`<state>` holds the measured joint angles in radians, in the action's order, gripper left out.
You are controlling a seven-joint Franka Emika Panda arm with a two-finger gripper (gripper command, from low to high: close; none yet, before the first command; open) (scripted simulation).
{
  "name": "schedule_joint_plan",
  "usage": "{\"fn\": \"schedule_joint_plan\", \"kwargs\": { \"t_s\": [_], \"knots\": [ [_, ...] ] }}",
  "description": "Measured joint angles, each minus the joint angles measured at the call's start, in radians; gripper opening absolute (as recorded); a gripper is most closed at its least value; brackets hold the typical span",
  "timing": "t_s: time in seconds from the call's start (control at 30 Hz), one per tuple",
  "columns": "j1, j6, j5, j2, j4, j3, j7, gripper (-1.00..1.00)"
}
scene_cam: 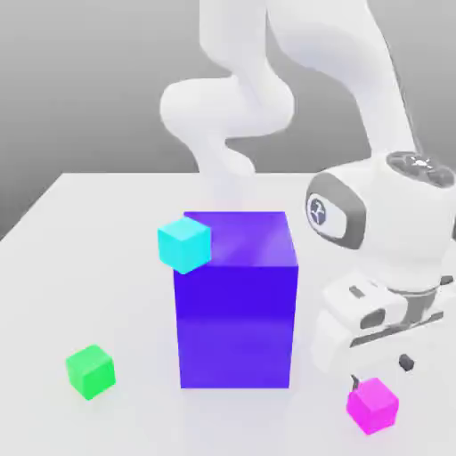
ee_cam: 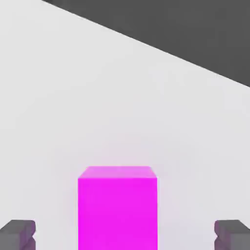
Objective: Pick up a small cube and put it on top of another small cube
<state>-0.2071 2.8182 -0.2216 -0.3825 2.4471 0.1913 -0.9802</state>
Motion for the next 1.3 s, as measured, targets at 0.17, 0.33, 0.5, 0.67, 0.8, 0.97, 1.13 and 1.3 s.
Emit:
{"fn": "schedule_joint_plan", "kwargs": {
  "t_s": [0.17, 0.33, 0.5, 0.67, 0.8, 0.97, 1.13, 1.3],
  "knots": [
    [-0.025, 0.044, -0.026, -0.058, -0.012, -0.03, -0.019, -1.0],
    [-0.016, 0.025, -0.013, -0.031, -0.006, -0.018, -0.01, -1.0],
    [0.027, -0.081, 0.066, 0.096, 0.001, 0.041, 0.053, -1.0],
    [0.074, -0.091, 0.143, 0.119, -0.018, 0.021, 0.004, -1.0],
    [0.113, -0.095, 0.204, 0.136, -0.029, -0.006, -0.053, -1.0],
    [0.159, -0.102, 0.274, 0.158, -0.044, -0.045, -0.13, -1.0],
    [0.202, -0.112, 0.331, 0.185, -0.046, -0.094, -0.225, -1.0],
    [0.242, -0.126, 0.359, 0.231, -0.007, -0.163, -0.375, -1.0]
  ]
}}
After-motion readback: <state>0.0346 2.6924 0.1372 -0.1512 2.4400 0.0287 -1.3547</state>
